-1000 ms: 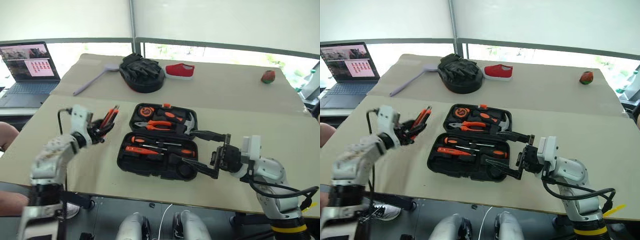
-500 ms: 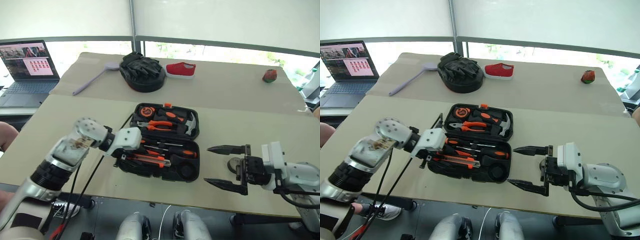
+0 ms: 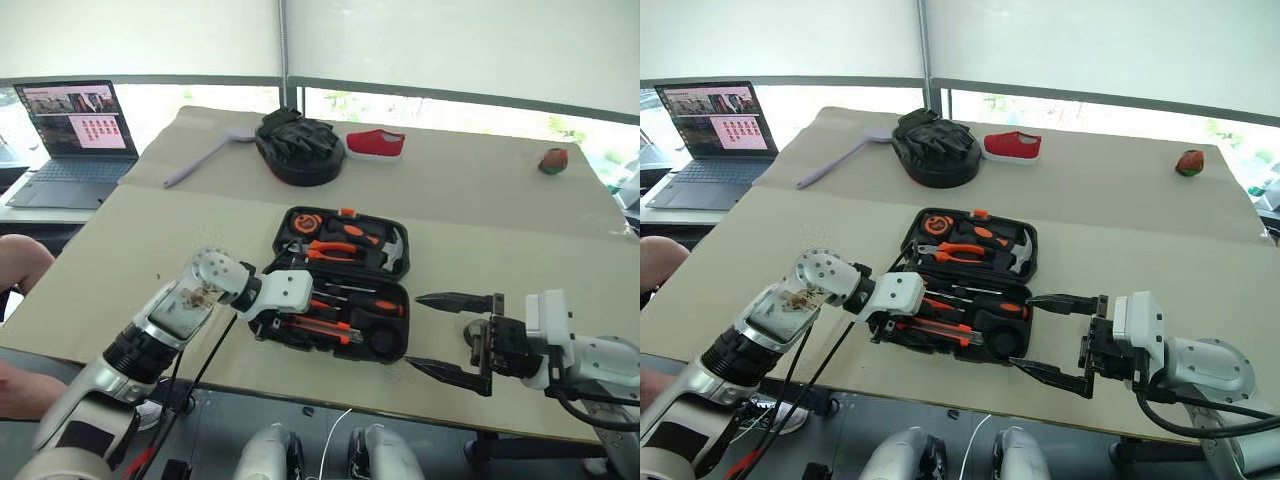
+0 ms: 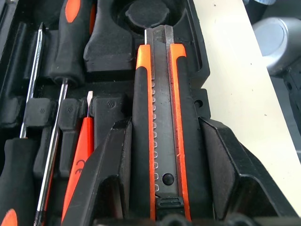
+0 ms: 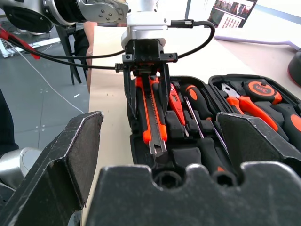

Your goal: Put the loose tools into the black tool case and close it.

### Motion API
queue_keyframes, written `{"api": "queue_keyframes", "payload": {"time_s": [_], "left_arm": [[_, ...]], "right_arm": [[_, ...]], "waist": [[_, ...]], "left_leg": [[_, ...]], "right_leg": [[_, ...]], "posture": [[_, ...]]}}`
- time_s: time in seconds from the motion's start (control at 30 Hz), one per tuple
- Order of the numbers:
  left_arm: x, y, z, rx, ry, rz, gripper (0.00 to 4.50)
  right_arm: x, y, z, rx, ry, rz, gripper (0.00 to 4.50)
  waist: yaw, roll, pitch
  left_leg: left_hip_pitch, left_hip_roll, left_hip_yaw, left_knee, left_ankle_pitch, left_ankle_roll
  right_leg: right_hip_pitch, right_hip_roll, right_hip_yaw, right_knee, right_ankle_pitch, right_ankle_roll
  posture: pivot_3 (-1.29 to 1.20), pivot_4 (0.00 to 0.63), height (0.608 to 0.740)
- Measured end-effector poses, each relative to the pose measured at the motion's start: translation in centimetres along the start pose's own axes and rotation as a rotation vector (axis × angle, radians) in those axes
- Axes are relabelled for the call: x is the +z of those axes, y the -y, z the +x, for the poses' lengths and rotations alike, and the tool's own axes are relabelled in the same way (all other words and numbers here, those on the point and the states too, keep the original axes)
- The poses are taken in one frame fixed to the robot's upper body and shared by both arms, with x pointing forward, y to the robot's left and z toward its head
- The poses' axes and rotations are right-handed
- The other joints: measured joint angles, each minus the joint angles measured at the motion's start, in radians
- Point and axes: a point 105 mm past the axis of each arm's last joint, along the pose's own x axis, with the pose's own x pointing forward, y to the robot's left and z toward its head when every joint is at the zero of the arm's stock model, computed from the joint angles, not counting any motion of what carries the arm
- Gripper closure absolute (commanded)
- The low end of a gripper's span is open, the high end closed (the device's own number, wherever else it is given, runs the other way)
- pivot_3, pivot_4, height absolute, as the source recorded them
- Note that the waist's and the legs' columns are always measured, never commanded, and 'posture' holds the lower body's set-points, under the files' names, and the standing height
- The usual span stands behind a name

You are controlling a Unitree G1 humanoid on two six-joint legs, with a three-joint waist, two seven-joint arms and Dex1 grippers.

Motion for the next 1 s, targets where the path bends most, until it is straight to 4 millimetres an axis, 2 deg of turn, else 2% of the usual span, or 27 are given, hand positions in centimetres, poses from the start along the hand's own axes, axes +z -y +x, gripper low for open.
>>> {"api": "queue_keyframes", "payload": {"time_s": [0.3, 0.47, 0.73, 0.87, 1.0], "left_arm": [[-0.2, -0.1, -0.2, 0.011, -0.015, -0.038, 2.84], [0.2, -0.5, 0.2, 0.025, 0.026, -0.121, 2.84], [0.3, -1.1, -0.3, 0.057, 0.007, -0.104, 2.84], [1.1, -1.7, 0.3, 0.085, 0.06, -0.136, 2.84], [2.2, -2.4, -0.2, 0.109, 0.1, -0.148, 2.84]], "right_arm": [[0.0, 0.0, 0.2, 0.001, 0.006, 0.001, 0.0], [0.3, 0.2, 0.4, 0.004, 0.015, -0.009, 0.0], [0.0, 0.2, 0.4, -0.003, 0.016, 0.01, 0.0], [-0.1, 0.2, 0.3, -0.007, 0.016, 0.019, 0.0], [-0.5, 0.0, 0.2, -0.011, 0.005, 0.045, 0.0]], "waist": [[-0.003, 0.0, 0.0], [0.004, 0.0, 0.0], [-0.004, 0.0, 0.0], [0.001, 0.0, 0.0], [-0.002, 0.0, 0.0]], "left_leg": [[0.001, 0.0, 0.0, 0.0, 0.002, 0.0], [-0.002, 0.0, -0.001, 0.002, 0.001, 0.003], [-0.009, 0.0, -0.001, 0.005, 0.004, -0.001], [-0.01, 0.0, -0.002, 0.007, 0.003, 0.001], [-0.011, 0.0, -0.002, 0.008, 0.003, 0.001]], "right_leg": [[0.0, 0.001, 0.0, 0.002, 0.002, 0.002], [-0.001, 0.0, 0.0, 0.001, 0.002, 0.003], [-0.005, 0.001, 0.0, 0.0, 0.003, 0.005], [-0.005, 0.0, -0.001, 0.0, 0.003, 0.005], [-0.005, 0.001, -0.001, -0.001, 0.004, 0.007]], "posture": [[0.0, 0.15, 0.74], [0.0, 0.15, 0.74], [0.0, 0.15, 0.74], [0.0, 0.15, 0.74], [0.0, 0.15, 0.74]]}}
